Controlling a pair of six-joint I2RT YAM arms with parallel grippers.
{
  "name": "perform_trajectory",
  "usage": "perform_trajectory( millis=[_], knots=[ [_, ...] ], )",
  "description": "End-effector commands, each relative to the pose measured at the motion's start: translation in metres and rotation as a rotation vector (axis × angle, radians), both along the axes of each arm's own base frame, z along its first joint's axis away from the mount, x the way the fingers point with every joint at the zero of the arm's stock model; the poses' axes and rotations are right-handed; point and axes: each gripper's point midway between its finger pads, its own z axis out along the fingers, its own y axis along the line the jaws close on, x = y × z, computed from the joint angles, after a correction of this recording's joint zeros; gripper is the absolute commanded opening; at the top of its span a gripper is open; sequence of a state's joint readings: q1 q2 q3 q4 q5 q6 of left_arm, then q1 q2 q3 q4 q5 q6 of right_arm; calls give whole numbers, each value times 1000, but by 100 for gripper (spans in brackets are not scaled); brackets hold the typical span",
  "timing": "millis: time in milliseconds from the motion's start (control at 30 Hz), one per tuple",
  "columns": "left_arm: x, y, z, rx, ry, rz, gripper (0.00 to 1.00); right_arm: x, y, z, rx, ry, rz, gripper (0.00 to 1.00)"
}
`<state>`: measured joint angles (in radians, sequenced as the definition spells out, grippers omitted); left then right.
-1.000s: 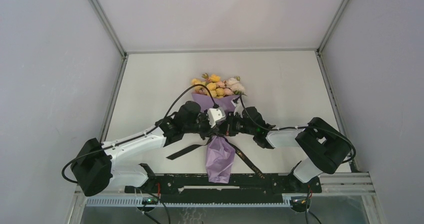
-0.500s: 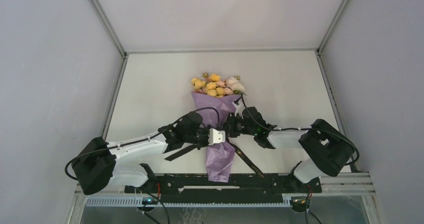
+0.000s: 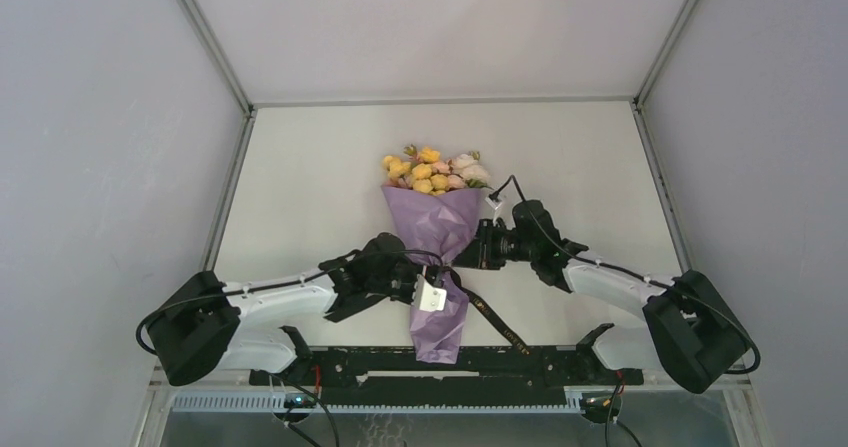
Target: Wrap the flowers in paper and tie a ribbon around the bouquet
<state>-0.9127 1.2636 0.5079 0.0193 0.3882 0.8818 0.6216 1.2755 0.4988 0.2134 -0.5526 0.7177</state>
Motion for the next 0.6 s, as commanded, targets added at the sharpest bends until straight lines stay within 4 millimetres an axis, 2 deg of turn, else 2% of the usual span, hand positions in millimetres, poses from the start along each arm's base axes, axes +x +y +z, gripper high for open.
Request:
perform_trajectory(
  millis=[0,100,267,300,467,567],
  knots=[
    [3,-2,1,-8,-79,-53,6,14,6,33,21,-137,94,24],
    [5,-2,3,-11,-94,-52,6,20,28,43,-29,-216,242,25],
    [5,-1,2,-9,-97,-49,6,22,50,24,-144,-190,462,29],
    [5,-2,2,-11,-96,-52,6,23,53,15,-161,-162,503,30],
    [7,-1,4,-13,-102,-38,6,9,59,-8,-296,-108,684,31],
    [6,0,3,-8,-98,-38,6,4,60,-16,-337,-114,717,33]
  ],
)
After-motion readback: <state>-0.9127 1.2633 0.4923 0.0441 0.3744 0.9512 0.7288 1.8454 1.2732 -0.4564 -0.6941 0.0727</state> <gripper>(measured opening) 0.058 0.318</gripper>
